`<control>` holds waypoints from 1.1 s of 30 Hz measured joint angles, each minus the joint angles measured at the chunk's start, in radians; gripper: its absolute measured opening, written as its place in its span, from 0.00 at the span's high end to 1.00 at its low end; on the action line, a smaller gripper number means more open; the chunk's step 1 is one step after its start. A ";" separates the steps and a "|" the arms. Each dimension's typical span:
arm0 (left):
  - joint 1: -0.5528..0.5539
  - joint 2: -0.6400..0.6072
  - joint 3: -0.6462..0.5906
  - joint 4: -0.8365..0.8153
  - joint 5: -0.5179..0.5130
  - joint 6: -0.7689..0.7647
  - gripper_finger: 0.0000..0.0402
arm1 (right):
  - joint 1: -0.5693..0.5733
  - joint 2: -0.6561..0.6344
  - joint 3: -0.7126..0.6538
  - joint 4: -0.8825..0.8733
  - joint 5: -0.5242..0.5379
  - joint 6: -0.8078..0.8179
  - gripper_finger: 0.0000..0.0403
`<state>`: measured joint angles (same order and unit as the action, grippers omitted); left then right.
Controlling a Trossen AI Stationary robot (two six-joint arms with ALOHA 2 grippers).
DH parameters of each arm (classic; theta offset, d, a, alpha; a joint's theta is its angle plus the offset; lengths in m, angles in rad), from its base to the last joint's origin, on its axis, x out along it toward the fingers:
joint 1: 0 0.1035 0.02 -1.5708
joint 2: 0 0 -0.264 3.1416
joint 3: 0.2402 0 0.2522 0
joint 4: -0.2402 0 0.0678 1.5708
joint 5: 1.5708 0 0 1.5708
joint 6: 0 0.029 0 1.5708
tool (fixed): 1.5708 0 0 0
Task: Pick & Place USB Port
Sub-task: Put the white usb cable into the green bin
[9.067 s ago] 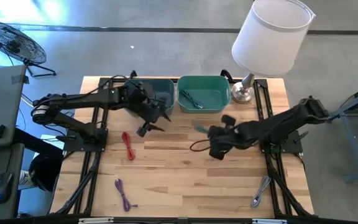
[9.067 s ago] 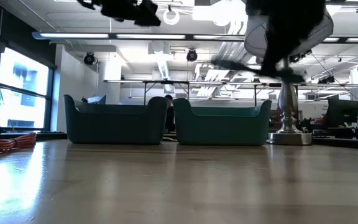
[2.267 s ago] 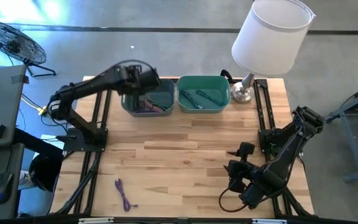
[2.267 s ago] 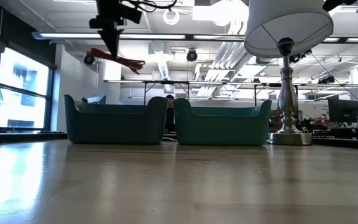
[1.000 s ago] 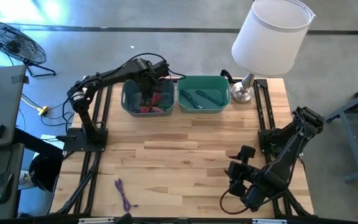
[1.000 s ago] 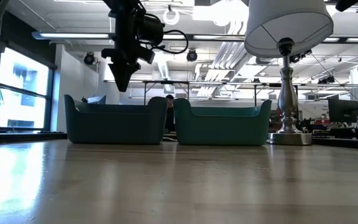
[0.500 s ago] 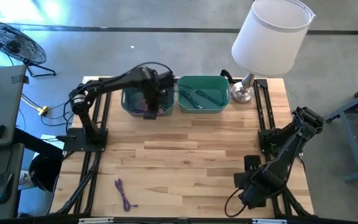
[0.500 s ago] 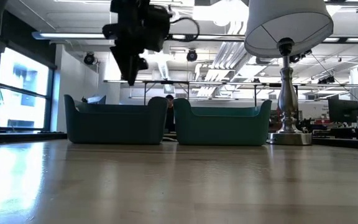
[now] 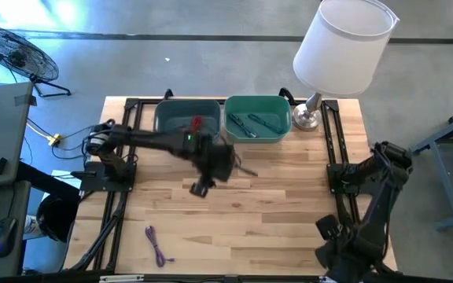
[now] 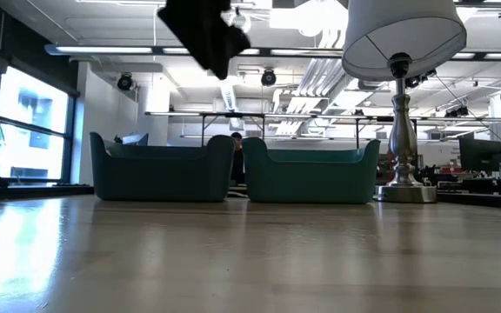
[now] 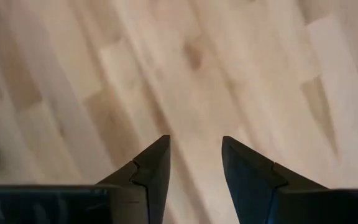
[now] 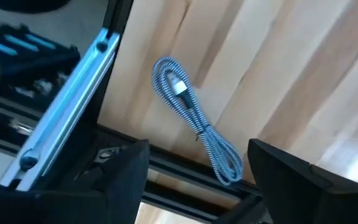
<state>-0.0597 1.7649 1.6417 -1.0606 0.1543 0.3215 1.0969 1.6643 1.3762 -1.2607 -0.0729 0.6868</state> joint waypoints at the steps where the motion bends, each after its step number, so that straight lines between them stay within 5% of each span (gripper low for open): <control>1: -0.030 0.000 0.000 0.022 -0.013 -0.013 0.65 | 0.015 0.017 0.000 0.003 -0.002 0.000 0.34; 17: -0.323 0.000 0.000 0.397 -0.426 -0.062 0.65 | 0.100 0.307 0.000 -0.004 0.031 -0.035 0.34; 26: -0.355 0.000 0.000 0.504 -0.451 -0.062 0.65 | 0.094 0.343 -0.005 0.009 0.139 0.021 0.45; 33: -0.355 0.000 0.000 0.513 -0.432 -0.061 0.65 | 0.085 0.341 -0.103 0.139 0.013 0.081 0.56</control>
<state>-0.4145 1.7645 1.6417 -0.5481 -0.2773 0.2600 1.1819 2.0056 1.2729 -1.1213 -0.0600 0.7675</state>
